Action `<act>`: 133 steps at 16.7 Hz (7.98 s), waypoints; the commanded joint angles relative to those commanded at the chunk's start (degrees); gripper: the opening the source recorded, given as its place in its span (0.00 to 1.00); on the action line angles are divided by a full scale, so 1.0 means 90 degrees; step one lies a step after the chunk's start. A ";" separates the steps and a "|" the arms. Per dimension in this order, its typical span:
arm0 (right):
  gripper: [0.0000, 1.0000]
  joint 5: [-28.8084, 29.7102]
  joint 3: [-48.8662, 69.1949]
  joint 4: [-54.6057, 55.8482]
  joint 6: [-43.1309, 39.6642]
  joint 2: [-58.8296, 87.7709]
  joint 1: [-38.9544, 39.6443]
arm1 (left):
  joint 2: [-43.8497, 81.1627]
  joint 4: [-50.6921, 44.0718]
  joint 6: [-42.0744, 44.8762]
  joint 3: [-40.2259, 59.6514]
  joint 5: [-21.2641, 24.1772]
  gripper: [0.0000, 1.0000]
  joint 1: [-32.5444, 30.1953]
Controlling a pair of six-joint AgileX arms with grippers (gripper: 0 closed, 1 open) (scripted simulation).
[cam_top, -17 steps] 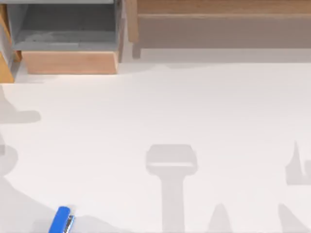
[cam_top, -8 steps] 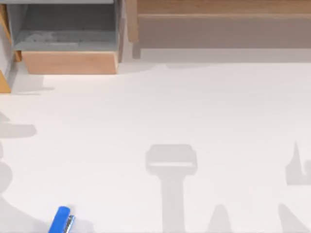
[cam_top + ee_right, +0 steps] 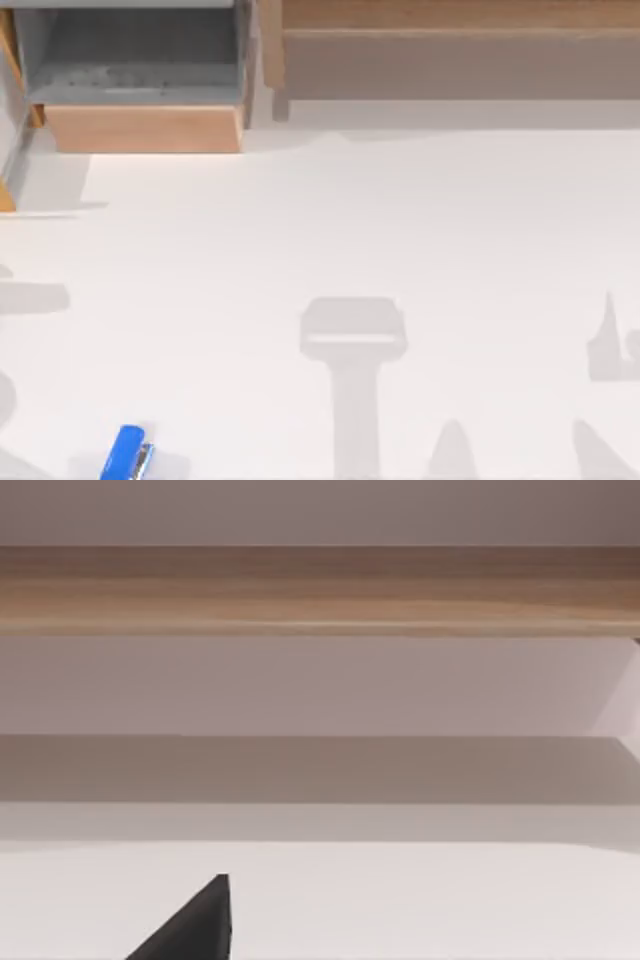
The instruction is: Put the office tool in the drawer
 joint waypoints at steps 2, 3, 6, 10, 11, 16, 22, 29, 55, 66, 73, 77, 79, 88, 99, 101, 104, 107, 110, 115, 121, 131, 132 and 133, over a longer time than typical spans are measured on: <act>1.00 0.0000 0.0000 0.0000 0.0000 0.0000 0.0000 | -0.0048 0.0084 0.0019 -0.0100 0.0061 0.00 0.0084; 1.00 0.0000 0.0000 0.0000 0.0000 0.0000 0.0000 | -0.0093 0.0157 0.0023 -0.0241 0.0144 0.00 0.0162; 1.00 0.0000 0.0000 0.0000 0.0000 0.0000 0.0000 | -0.0295 0.0465 0.0041 -0.0780 0.0470 0.00 0.0470; 1.00 0.0000 0.0000 0.0000 0.0000 0.0000 0.0000 | -0.0538 0.0784 0.0048 -0.1361 0.0801 0.00 0.0810; 1.00 0.0000 0.0000 0.0000 0.0000 0.0000 0.0000 | -0.0541 0.0786 0.0047 -0.1366 0.0804 0.00 0.0812; 1.00 0.0000 0.0000 0.0000 0.0000 0.0000 0.0000 | -0.0541 0.0786 0.0047 -0.1366 0.0804 0.23 0.0812; 1.00 0.0000 0.0000 0.0000 0.0000 0.0000 0.0000 | -0.0541 0.0786 0.0047 -0.1366 0.0804 0.68 0.0812; 1.00 0.0000 0.0000 0.0000 0.0000 0.0000 0.0000 | -0.0541 0.0786 0.0047 -0.1366 0.0804 1.00 0.0812; 1.00 0.0000 0.0000 0.0000 0.0000 0.0000 0.0000 | -0.2065 -0.2353 -0.1359 -0.1639 0.0325 1.00 0.0746; 1.00 0.0000 0.0000 0.0000 0.0000 0.0000 0.0000 | -0.4630 -0.9689 -0.5639 -0.1070 -0.1545 1.00 -0.2087; 1.00 0.0000 0.0000 0.0000 0.0000 0.0000 0.0000 | -0.5969 -1.2892 -0.8987 -0.0876 -0.2946 1.00 -0.4728; 1.00 0.0000 0.0000 0.0000 0.0000 0.0000 0.0000 | -0.6519 -1.3969 -1.0719 -0.0882 -0.3619 1.00 -0.6121; 1.00 0.0000 0.0000 0.0000 0.0000 0.0000 0.0000 | -0.6718 -1.4332 -1.1453 -0.0895 -0.3889 1.00 -0.6729; 1.00 0.0000 0.0000 0.0000 0.0000 0.0000 0.0000 | -0.7125 -1.4714 -1.2821 -0.0947 -0.4369 1.00 -0.7931; 1.00 0.0000 0.0000 0.0000 0.0000 0.0000 0.0000 | -0.6332 -1.3258 -1.2658 -0.1551 -0.4344 1.00 -0.7779; 1.00 0.0000 0.0000 0.0000 0.0000 0.0000 0.0000 | -0.5989 -1.2602 -1.2591 -0.1830 -0.4333 1.00 -0.7716; 1.00 0.0000 0.0000 0.0000 0.0000 0.0000 0.0000 | -0.5660 -1.2082 -1.2529 -0.2082 -0.4322 1.00 -0.7659; 1.00 0.0000 0.0000 0.0000 0.0000 0.0000 0.0000 | -0.5636 -1.2046 -1.2524 -0.2100 -0.4322 1.00 -0.7654; 1.00 0.0000 0.0000 0.0000 0.0000 0.0000 0.0000 | -0.5636 -1.2046 -1.2524 -0.2100 -0.4322 0.85 -0.7654; 1.00 0.0000 0.0000 0.0000 0.0000 0.0000 0.0000 | -0.5636 -1.2046 -1.2524 -0.2100 -0.4322 0.47 -0.7654; 1.00 0.0000 0.0000 0.0000 0.0000 0.0000 0.0000 | -0.5636 -1.2046 -1.2524 -0.2100 -0.4322 0.02 -0.7654; 1.00 0.0000 0.0000 0.0000 0.0000 0.0000 0.0000 | -0.5769 -1.2150 -1.2507 -0.1978 -0.4357 0.00 -0.7659; 1.00 0.0000 0.0000 0.0000 0.0000 0.0000 0.0000 | -0.5824 -1.2238 -1.2513 -0.1906 -0.4360 0.00 -0.7666; 1.00 0.0000 0.0000 0.0000 0.0000 0.0000 0.0000 | -0.5904 -1.2393 -1.2521 -0.1823 -0.4360 0.00 -0.7665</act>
